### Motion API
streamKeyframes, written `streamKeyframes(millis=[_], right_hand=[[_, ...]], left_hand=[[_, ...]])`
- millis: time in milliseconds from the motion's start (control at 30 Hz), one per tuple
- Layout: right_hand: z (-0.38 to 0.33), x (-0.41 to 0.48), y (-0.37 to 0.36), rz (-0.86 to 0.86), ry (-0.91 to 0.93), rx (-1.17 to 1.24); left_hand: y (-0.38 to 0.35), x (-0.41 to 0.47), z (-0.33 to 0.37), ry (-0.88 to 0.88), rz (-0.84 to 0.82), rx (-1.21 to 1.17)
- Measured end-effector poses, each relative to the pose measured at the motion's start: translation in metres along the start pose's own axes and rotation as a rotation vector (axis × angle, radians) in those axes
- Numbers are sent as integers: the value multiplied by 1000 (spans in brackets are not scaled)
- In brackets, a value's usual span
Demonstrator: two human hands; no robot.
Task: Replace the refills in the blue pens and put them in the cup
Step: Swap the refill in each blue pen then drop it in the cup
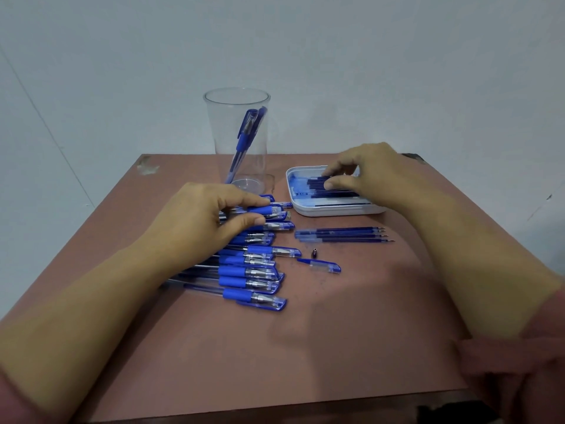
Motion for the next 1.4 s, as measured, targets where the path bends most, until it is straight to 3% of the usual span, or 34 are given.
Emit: streamKeyframes(millis=[267, 1067, 1267, 1400], right_hand=[[-8, -75, 2, 9, 193, 319], [-10, -65, -24, 26, 260, 258], [-22, -62, -31, 71, 397, 119], [-15, -65, -22, 49, 290, 125]], left_hand=[[0, -2, -1, -16, -13, -1], [-1, -2, 1, -10, 5, -29], [-5, -3, 6, -19, -27, -32], [-2, -2, 4, -13, -3, -8]])
Point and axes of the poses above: each hand's wrist, its own x-axis towards the middle knuckle, its own y-axis out of the back of the hand, z = x × y, the point moved 3 cm from there along x, towards the middle knuckle, and after that the axes turned 15 degrees about -y, right-handed, at the moved point
